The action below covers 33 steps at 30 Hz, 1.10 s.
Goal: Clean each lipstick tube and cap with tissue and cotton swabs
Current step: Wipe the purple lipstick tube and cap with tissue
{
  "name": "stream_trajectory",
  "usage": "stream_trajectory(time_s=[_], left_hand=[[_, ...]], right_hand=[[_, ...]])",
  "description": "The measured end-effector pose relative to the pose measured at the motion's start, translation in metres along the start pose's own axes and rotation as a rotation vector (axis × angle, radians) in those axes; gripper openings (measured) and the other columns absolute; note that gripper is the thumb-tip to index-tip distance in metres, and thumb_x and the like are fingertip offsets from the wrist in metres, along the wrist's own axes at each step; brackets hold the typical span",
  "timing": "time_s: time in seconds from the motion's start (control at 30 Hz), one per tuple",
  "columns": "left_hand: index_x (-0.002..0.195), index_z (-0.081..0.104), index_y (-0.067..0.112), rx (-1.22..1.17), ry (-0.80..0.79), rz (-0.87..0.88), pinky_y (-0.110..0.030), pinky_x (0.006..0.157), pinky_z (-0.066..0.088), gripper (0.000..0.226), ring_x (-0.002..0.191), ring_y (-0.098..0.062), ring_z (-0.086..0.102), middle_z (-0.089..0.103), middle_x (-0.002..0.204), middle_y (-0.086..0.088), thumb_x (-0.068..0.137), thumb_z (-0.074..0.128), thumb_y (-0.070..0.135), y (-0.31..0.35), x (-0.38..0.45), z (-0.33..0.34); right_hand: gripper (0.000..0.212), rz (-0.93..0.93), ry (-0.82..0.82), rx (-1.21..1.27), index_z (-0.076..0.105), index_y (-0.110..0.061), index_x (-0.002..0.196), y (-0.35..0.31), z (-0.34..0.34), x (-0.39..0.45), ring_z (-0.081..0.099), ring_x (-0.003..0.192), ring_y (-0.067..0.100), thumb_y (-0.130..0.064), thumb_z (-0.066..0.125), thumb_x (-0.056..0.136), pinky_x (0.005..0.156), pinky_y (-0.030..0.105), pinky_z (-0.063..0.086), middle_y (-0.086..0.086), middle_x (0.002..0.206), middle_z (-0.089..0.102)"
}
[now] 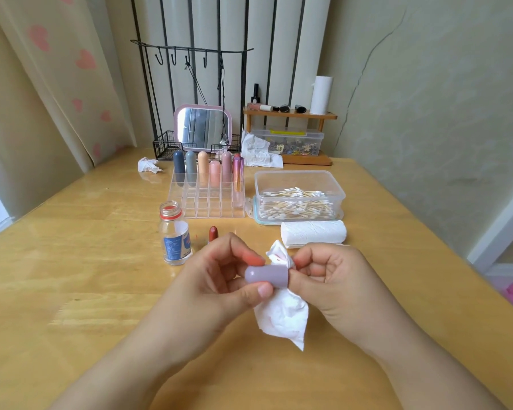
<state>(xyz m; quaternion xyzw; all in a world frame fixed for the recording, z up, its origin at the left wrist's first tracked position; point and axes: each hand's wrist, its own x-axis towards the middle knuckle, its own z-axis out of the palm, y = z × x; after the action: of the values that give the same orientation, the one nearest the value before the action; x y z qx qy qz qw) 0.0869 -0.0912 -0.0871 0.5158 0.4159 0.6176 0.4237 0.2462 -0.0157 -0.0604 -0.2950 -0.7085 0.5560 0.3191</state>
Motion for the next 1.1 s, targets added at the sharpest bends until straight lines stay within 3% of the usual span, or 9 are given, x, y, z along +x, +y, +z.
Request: stream_trajectory(time_s=[0.13,0.2,0.27,0.4,0.53,0.63,0.8,0.97,1.1], left_hand=[[0.090,0.059,0.007,0.045,0.016,-0.081,-0.025,0.068,0.051,0.031,0.069,-0.015,0.059,0.062,0.073,-0.005,0.072,0.072,0.029,0.003,-0.001,0.003],[0.085,0.056,0.007,0.099,0.038,-0.102,-0.027,0.061,0.046,0.033,0.058,-0.017,0.052,0.057,0.062,-0.004,0.079,0.061,0.039,0.003,-0.001,0.006],[0.081,0.051,0.005,0.117,0.033,-0.090,-0.025,0.054,0.042,0.030,0.052,-0.019,0.047,0.054,0.058,-0.007,0.081,0.057,0.035,0.002,-0.002,0.007],[0.084,0.049,0.005,0.081,-0.012,-0.004,-0.024,0.061,0.048,0.023,0.063,-0.016,0.056,0.062,0.073,-0.011,0.078,0.069,0.015,0.000,0.000,0.004],[0.080,0.053,0.014,0.136,-0.009,0.038,-0.031,0.073,0.053,0.027,0.078,-0.018,0.061,0.062,0.084,-0.016,0.066,0.072,0.026,-0.003,0.000,0.001],[0.079,0.052,0.019,0.267,0.010,0.062,-0.027,0.074,0.052,0.026,0.079,-0.017,0.064,0.065,0.083,-0.005,0.067,0.071,0.032,-0.003,0.000,-0.001],[0.078,0.052,0.027,0.606,0.117,0.091,-0.028,0.070,0.051,0.019,0.073,-0.010,0.062,0.065,0.080,0.011,0.072,0.069,0.029,-0.004,-0.002,0.002],[0.085,0.052,0.027,0.682,0.197,0.000,-0.019,0.067,0.048,0.022,0.070,-0.004,0.059,0.064,0.075,0.009,0.082,0.070,0.015,-0.001,0.001,0.003],[0.085,0.053,0.032,0.847,0.253,-0.110,-0.012,0.063,0.042,0.008,0.070,0.000,0.057,0.061,0.075,0.012,0.087,0.061,0.030,0.004,0.000,-0.001]], right_hand=[[0.022,-0.010,0.021,-0.001,0.063,-0.013,0.066,-0.001,-0.002,-0.001,0.053,0.055,0.009,0.003,0.067,0.080,0.053,0.016,0.042,0.000,0.058,0.060],[0.022,-0.038,0.041,-0.050,0.064,-0.015,0.063,-0.001,-0.001,-0.002,0.053,0.055,0.011,0.000,0.067,0.079,0.053,0.018,0.041,0.002,0.058,0.060],[0.021,-0.044,0.047,-0.107,0.066,-0.017,0.064,0.000,0.001,-0.003,0.054,0.056,0.012,-0.003,0.066,0.078,0.054,0.023,0.042,0.010,0.059,0.062],[0.023,0.001,0.046,-0.052,0.067,-0.018,0.065,0.005,0.002,0.001,0.057,0.060,0.013,0.000,0.067,0.080,0.057,0.024,0.044,0.008,0.062,0.064],[0.013,0.079,0.034,0.070,0.067,-0.011,0.070,0.009,0.003,0.002,0.057,0.064,0.016,-0.003,0.070,0.080,0.058,0.022,0.042,0.009,0.066,0.067],[0.008,0.123,0.031,0.107,0.065,0.001,0.083,0.011,0.003,0.003,0.058,0.062,0.013,-0.006,0.068,0.081,0.057,0.017,0.043,0.008,0.068,0.068],[0.009,0.129,0.094,0.069,0.066,0.002,0.086,0.014,0.002,0.004,0.060,0.065,0.013,-0.006,0.067,0.082,0.060,0.019,0.045,0.015,0.075,0.072],[0.013,0.011,0.240,-0.040,0.066,-0.011,0.071,0.009,-0.005,0.005,0.061,0.056,0.008,-0.005,0.068,0.082,0.055,0.017,0.045,0.001,0.063,0.070],[0.025,-0.208,0.400,-0.370,0.065,-0.030,0.075,0.016,-0.015,0.009,0.063,0.065,0.002,-0.006,0.064,0.085,0.058,0.011,0.047,-0.010,0.075,0.068]])
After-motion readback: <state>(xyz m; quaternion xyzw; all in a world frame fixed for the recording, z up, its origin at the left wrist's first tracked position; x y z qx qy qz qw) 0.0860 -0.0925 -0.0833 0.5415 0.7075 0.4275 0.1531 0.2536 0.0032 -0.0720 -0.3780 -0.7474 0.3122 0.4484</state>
